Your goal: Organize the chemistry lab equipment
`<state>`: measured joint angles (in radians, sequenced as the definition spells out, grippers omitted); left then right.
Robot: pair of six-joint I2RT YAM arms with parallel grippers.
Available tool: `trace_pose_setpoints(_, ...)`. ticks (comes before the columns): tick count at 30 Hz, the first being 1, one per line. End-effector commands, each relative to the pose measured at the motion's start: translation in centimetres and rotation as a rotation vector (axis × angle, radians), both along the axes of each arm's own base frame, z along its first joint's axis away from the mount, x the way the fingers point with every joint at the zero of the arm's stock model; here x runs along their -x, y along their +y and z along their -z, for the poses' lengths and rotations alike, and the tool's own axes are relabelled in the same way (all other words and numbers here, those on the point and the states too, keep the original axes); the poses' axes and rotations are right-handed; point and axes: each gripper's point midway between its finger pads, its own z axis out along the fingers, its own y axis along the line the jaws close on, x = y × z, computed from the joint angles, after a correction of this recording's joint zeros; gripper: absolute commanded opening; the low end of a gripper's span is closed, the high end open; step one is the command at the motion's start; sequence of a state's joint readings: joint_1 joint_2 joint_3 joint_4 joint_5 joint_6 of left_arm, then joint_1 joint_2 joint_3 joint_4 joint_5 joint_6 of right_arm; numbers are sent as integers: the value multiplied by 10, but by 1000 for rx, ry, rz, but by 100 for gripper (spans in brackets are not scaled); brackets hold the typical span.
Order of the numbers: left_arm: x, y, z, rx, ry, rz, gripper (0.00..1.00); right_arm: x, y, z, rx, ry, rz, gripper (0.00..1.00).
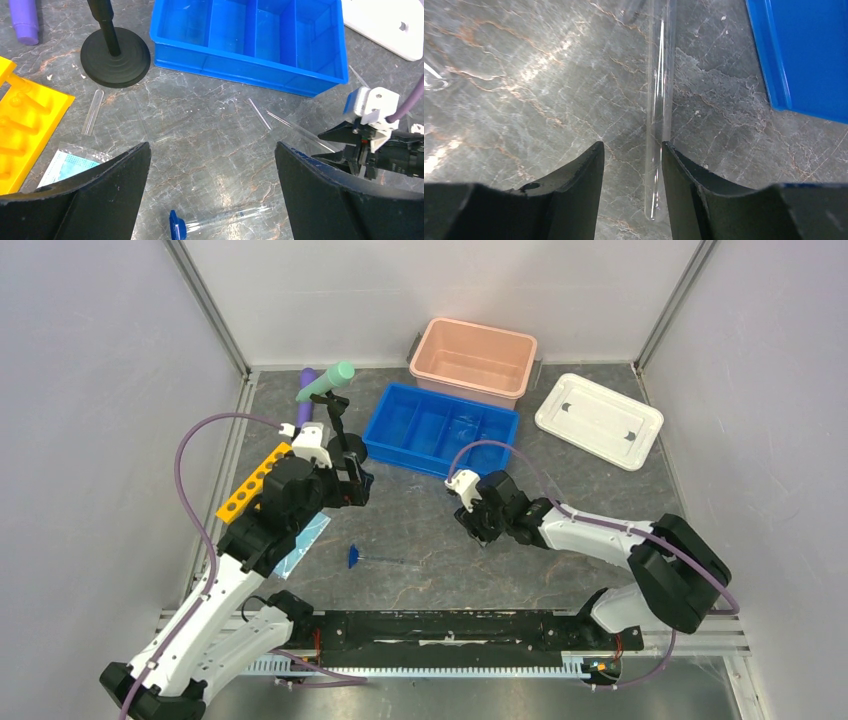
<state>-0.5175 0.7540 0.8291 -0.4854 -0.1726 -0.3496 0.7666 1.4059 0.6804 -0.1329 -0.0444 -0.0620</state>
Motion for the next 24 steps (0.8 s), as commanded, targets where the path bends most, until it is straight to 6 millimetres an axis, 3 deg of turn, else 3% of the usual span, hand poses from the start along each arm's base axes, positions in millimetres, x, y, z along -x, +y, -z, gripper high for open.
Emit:
trace_pose_setpoints(1,1,-3,-5,-9,-34,41,100,-16,-1,-1,42,-75,24,52)
trace_pose_setpoints(6,1,-4,-5,-10,-33,44,100,-9,-6,11,68,-54,15,51)
trace_pose_setpoints(12,1,-8,-1,-9,-17,61,100,-2,-15,21,89,-40,26,43)
trace_pose_setpoints(17,1,-10,2,-9,-3,66,100,-3,-19,23,109,-46,54,39)
trace_pose_setpoints(24,2,-12,1,14,15,64,100,0,-18,19,93,-65,59,26)
